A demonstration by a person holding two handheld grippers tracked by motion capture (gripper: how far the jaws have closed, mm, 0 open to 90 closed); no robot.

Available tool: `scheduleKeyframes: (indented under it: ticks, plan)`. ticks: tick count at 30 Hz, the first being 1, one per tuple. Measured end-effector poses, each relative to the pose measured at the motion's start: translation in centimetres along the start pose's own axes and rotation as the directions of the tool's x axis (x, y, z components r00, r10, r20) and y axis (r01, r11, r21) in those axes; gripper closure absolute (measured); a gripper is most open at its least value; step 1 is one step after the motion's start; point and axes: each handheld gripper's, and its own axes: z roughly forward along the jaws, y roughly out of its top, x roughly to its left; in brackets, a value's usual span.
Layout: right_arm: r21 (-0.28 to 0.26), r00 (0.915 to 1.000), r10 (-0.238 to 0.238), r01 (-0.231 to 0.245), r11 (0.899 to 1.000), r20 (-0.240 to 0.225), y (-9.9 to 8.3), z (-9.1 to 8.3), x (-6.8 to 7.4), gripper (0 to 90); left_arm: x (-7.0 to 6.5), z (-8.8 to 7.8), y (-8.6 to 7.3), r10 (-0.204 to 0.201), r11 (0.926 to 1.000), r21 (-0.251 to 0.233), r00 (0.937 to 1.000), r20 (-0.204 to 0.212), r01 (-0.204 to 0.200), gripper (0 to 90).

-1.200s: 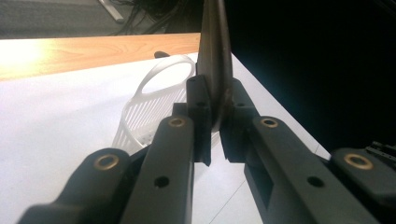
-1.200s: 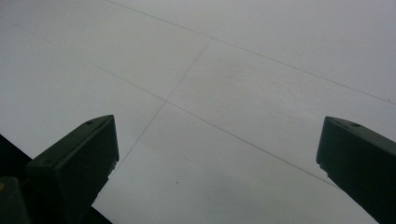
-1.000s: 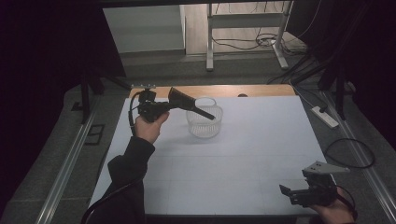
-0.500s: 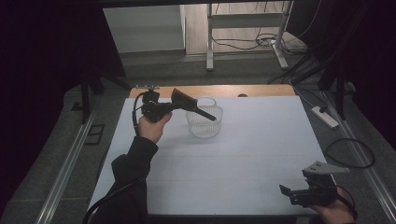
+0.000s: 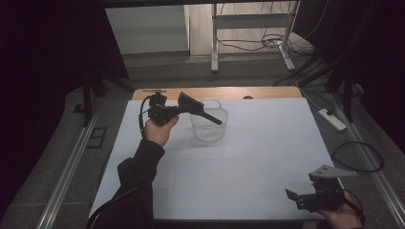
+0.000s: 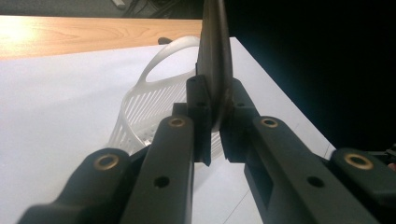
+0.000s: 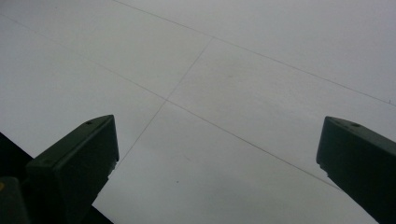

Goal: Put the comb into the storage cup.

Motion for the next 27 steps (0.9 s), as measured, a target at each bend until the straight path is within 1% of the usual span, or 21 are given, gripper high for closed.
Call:
scheduleKeyframes:
  ticks: [21, 27]
  plan:
    - [0.008, 1.0, -0.004, 0.004, 1.0, -0.003, 0.0, 0.1, 0.0, 0.0, 0.5, 1.3, -0.7, -0.009, 0.9999, 0.01, 0.9999, -0.007, 0.009, 82.9]
    - [0.004, 1.0, -0.001, 0.001, 1.0, 0.003, 0.0, 0.0, 0.0, 0.0, 0.7, 1.6, -1.0, -0.012, 0.9998, 0.013, 0.9999, -0.011, 0.012, 82.9]
